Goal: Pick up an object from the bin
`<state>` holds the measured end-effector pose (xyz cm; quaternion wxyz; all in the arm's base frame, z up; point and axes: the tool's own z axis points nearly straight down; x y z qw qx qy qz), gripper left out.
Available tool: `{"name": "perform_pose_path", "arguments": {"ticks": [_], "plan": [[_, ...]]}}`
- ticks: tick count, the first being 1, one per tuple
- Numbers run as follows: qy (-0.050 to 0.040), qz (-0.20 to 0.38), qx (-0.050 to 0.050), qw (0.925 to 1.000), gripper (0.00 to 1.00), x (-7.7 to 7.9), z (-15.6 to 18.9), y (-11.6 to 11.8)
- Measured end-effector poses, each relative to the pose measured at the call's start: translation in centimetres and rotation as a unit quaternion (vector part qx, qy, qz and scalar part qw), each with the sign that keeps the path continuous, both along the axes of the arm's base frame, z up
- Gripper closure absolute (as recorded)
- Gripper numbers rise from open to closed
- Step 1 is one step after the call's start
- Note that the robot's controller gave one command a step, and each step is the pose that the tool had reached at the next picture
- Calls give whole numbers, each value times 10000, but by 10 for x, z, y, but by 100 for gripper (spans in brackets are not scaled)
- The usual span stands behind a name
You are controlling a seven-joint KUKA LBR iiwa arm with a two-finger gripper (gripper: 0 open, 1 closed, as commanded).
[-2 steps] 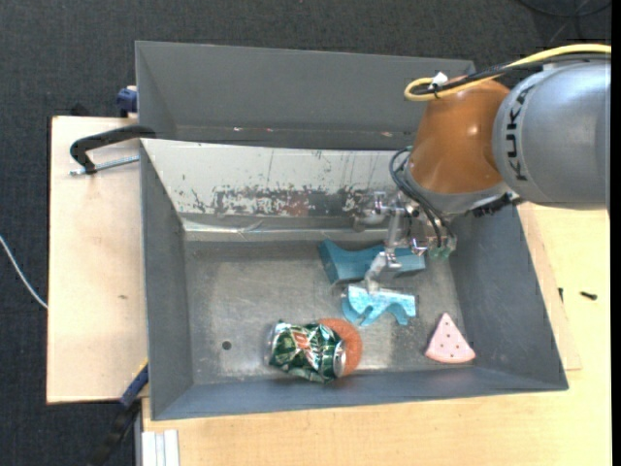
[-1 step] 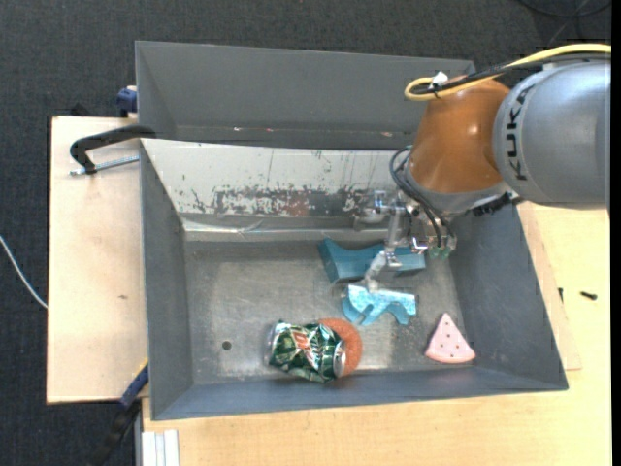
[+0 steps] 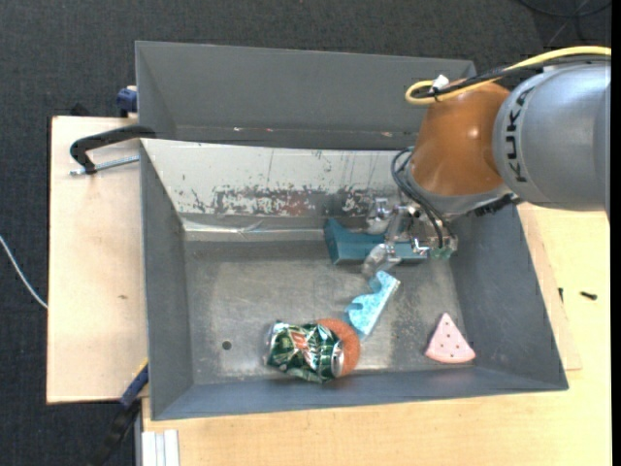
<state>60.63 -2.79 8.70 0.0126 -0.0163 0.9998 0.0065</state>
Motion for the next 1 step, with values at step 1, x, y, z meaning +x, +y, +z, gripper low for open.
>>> {"name": "perform_pose_path", "arguments": {"ticks": [1], "plan": [[-1,0,0,10000,100,0,0,0]]}}
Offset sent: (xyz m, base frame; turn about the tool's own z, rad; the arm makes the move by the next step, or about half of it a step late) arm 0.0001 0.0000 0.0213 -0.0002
